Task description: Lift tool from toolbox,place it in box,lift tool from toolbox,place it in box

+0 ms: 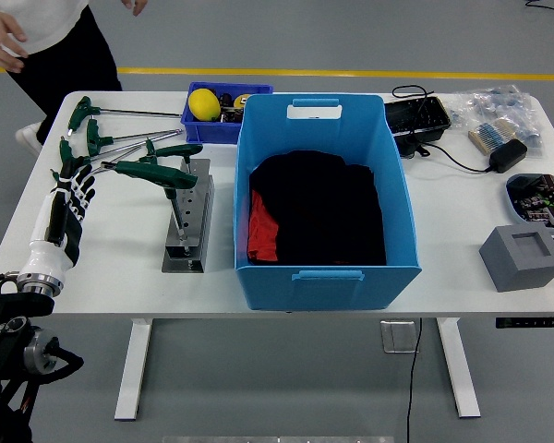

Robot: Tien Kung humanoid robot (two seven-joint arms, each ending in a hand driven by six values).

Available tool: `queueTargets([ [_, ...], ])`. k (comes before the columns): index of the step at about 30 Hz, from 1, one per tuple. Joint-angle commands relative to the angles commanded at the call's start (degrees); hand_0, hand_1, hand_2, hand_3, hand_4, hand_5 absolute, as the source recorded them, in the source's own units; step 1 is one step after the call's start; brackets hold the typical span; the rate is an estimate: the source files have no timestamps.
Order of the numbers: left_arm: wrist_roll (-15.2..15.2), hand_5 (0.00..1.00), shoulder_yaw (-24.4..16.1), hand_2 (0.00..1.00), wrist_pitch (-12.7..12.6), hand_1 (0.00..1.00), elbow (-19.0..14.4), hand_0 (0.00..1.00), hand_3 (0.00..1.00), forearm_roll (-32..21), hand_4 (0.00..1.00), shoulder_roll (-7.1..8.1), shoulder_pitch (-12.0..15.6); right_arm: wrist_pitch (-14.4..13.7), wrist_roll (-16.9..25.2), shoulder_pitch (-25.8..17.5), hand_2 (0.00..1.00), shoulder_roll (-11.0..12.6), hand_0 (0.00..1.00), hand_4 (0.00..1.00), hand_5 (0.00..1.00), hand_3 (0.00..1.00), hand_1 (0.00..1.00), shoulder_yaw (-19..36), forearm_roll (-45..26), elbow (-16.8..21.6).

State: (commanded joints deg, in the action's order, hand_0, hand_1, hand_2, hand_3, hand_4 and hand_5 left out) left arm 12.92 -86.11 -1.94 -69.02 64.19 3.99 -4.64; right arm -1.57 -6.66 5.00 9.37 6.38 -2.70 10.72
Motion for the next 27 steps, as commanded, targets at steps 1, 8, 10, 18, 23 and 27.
queueTargets([
  [1, 0.0, 0.998, -0.01, 0.998, 0.0, 0.998, 0.01, 0.998, 0.998, 0.0, 0.998, -0.01, 0.0, 0.0, 0.0, 0.0, 0.778, 0.0, 0.651, 0.774, 0.745, 0.651, 0.678, 0.01, 0.01, 0.0],
  [8, -0.03, 0.998, -0.04, 0.998, 0.01, 0.998, 0.01, 0.998, 0.998, 0.1, 0.998, 0.01, -0.08, 0.01, -0.03, 0.01, 0.776, 0.03, 0.651, 0.774, 0.747, 0.651, 0.678, 0.06, 0.19, -0.01],
  [10, -0.02, 0.998, -0.06, 0.998, 0.02, 0.998, 0.0, 0.998, 0.998, 0.09, 0.998, 0.02, -0.12, 0.01, -0.04, 0.02, 0.776, 0.02, 0.651, 0.774, 0.747, 0.651, 0.678, 0.01, 0.14, -0.01],
  [18, -0.01, 0.998, -0.12, 0.998, 0.0, 0.998, 0.02, 0.998, 0.998, 0.09, 0.998, 0.01, -0.13, -0.02, -0.04, 0.1, 0.775, 0.03, 0.653, 0.775, 0.747, 0.651, 0.678, -0.04, 0.15, -0.02],
  [23, 0.0, 0.998, -0.11, 0.998, -0.02, 0.998, 0.07, 0.998, 0.998, 0.09, 0.998, 0.05, -0.06, -0.03, -0.02, 0.05, 0.775, -0.02, 0.653, 0.775, 0.747, 0.651, 0.678, -0.19, -0.07, -0.02],
  [27, 0.02, 0.998, -0.04, 0.998, -0.02, 0.998, 0.16, 0.998, 0.998, 0.07, 0.998, 0.08, 0.0, -0.02, -0.01, -0.05, 0.775, -0.05, 0.653, 0.775, 0.747, 0.651, 0.678, -0.43, -0.27, -0.02],
])
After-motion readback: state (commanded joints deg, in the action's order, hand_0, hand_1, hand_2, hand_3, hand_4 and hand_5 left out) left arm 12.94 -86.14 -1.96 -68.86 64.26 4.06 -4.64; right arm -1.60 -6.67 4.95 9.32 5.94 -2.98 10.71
